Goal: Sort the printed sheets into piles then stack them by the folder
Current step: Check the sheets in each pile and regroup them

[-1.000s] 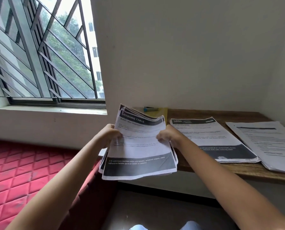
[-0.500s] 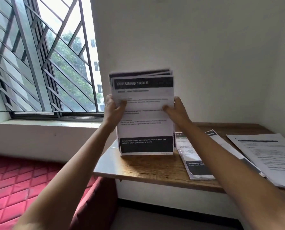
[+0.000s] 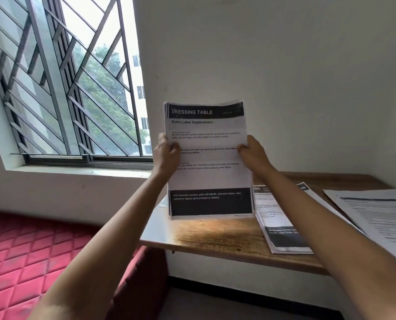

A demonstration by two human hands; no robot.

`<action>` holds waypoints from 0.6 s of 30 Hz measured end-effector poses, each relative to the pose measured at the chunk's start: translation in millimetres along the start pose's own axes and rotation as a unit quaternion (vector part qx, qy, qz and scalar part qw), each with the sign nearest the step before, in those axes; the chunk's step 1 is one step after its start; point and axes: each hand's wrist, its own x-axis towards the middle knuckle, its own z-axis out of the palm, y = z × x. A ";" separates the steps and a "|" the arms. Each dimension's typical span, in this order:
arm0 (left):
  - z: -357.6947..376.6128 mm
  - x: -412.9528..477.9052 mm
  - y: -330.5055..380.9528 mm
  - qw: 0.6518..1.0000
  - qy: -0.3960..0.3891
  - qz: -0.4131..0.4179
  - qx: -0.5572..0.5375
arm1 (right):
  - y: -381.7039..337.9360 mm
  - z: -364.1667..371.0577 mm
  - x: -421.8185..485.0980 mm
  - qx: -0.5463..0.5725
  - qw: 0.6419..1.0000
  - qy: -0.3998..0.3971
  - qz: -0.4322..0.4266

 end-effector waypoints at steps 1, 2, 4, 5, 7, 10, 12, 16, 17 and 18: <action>-1.7 3.3 3.3 1.000 -0.004 -0.008 0.005 | -2.8 -1.2 5.6 -0.009 1.000 0.001 0.014; -2.7 5.4 3.5 1.000 -0.015 -0.022 0.009 | -3.6 -1.2 9.4 -0.020 0.999 -0.002 0.033; -1.9 3.4 -6.0 0.996 -0.053 -0.071 0.019 | 2.6 2.9 10.0 -0.054 0.995 -0.034 0.071; 0.4 -0.7 -15.7 0.992 -0.072 -0.099 0.029 | 9.5 6.7 6.4 -0.074 0.992 -0.058 0.080; 7.1 -16.7 -38.2 0.982 -0.095 -0.155 0.054 | 27.0 17.3 -6.5 -0.095 0.987 -0.098 0.090; 18.2 -44.1 -67.6 0.966 -0.102 -0.227 0.069 | 44.5 31.0 -29.2 -0.093 0.978 -0.140 0.122; 23.4 -54.9 -81.9 0.959 -0.100 -0.258 0.067 | 55.7 37.5 -35.3 -0.129 0.972 -0.139 0.136; 22.2 -53.5 -92.5 0.956 -0.086 -0.279 0.014 | 66.1 43.8 -40.4 -0.184 0.962 -0.137 0.146; 21.6 -50.5 -93.8 0.958 -0.086 -0.275 -0.007 | 69.1 44.7 -41.1 -0.189 0.961 -0.139 0.147; 21.3 -47.1 -95.3 0.959 -0.085 -0.269 -0.030 | 71.2 44.9 -42.1 -0.193 0.959 -0.141 0.149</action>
